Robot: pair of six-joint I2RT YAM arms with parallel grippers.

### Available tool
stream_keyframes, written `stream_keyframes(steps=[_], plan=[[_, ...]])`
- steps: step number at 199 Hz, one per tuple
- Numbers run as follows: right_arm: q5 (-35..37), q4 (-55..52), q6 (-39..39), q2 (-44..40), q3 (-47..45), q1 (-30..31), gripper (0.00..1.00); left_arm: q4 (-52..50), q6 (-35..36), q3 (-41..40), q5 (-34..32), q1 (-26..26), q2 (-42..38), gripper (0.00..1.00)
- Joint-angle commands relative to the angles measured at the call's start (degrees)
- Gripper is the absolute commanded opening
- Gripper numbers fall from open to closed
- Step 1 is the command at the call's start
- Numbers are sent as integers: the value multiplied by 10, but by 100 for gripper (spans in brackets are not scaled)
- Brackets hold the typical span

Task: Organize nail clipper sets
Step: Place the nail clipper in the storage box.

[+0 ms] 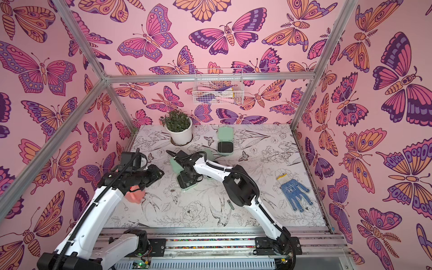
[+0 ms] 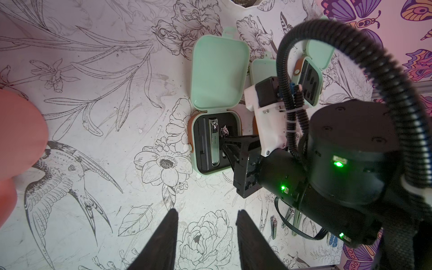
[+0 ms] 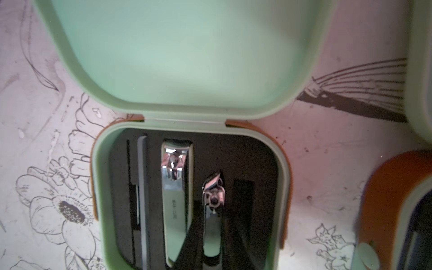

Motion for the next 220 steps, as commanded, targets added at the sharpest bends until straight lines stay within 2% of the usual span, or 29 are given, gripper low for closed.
stream_keyframes(steps=[1, 62, 132, 220], plan=[[7, -17, 25, 20, 10, 5, 15, 3, 5, -11, 8, 3, 4, 44], [21, -32, 29, 22, 4, 5, 17, 4, 6, -11, 12, 3, 3, 44], [28, -61, 20, 49, 42, 11, 17, 5, 4, -11, 14, 3, 1, 44], [31, -69, 8, 28, 61, 12, 29, 5, 4, -13, 15, 4, -2, 44]])
